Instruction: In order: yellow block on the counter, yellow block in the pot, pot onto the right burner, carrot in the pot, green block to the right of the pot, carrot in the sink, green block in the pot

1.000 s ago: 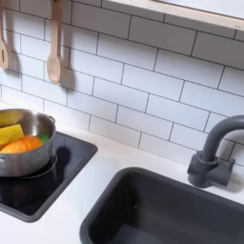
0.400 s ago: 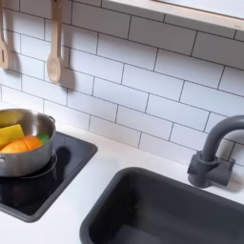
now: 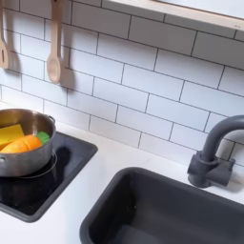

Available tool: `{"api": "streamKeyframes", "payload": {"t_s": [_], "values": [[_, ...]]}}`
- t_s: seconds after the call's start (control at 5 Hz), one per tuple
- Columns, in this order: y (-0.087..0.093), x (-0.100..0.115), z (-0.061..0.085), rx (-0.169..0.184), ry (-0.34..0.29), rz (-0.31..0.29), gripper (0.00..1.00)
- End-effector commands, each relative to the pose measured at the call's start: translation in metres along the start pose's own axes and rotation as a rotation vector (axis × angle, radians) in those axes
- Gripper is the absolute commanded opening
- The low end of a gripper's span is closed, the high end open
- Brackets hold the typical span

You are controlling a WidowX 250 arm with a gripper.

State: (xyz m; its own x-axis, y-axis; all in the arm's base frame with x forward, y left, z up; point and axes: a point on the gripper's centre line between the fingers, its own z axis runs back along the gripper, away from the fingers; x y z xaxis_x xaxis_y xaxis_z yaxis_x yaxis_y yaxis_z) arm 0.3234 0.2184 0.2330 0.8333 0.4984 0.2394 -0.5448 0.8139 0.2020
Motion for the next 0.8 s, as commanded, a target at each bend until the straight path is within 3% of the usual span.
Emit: {"api": "streamKeyframes", "payload": {"t_s": [0.0,0.6], "values": [[0.006,0.005,-0.004,-0.023,0.007,0.006,1.00],[0.019,0.007,-0.012,-0.016,-0.011,0.014,1.00]]}}
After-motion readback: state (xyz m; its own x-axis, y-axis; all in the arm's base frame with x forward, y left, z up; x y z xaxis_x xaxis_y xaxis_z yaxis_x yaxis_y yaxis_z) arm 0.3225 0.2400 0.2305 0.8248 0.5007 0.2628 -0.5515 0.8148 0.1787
